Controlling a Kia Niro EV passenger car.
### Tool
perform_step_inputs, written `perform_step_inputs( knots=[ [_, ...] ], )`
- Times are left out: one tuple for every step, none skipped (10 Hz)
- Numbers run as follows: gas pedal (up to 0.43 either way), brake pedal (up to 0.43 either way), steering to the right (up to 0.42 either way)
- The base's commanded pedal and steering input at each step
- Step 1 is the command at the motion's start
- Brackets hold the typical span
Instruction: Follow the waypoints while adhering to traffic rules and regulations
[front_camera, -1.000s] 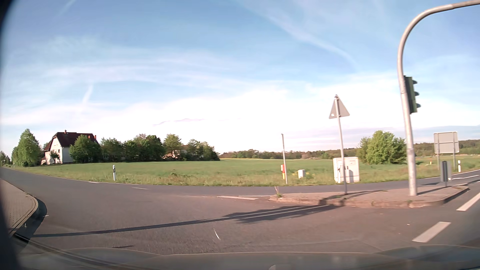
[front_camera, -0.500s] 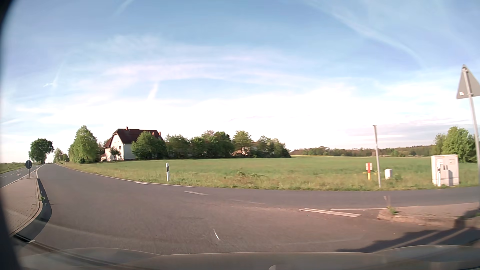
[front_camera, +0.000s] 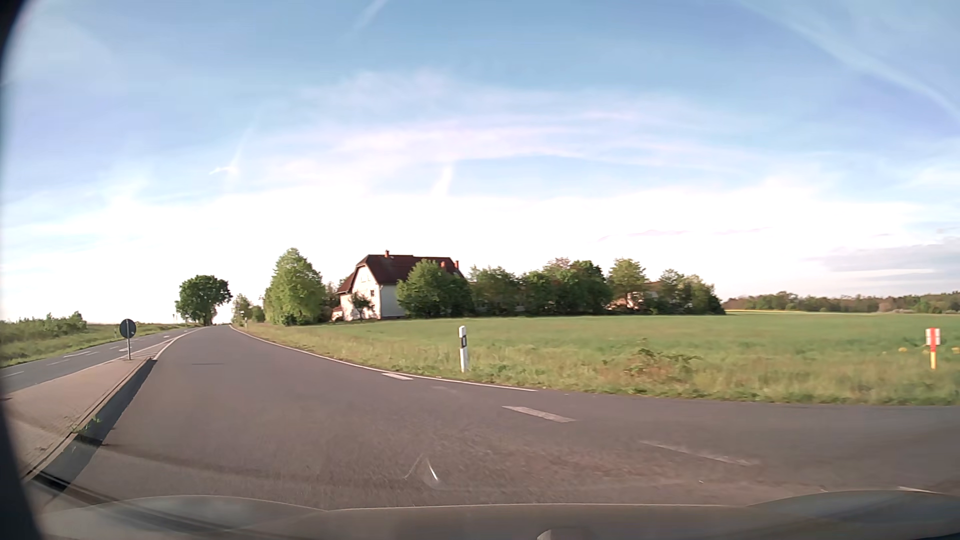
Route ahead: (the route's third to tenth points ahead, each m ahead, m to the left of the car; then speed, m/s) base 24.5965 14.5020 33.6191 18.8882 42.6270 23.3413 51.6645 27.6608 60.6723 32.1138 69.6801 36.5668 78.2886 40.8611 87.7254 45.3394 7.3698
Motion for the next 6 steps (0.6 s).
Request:
perform_step_inputs(
  knots=[
    [0.209,0.000,-0.284],
    [0.220,0.000,-0.280],
    [0.220,0.000,-0.275],
    [0.240,0.000,-0.270],
    [0.248,0.000,-0.263],
    [0.260,0.000,-0.252]
  ],
)
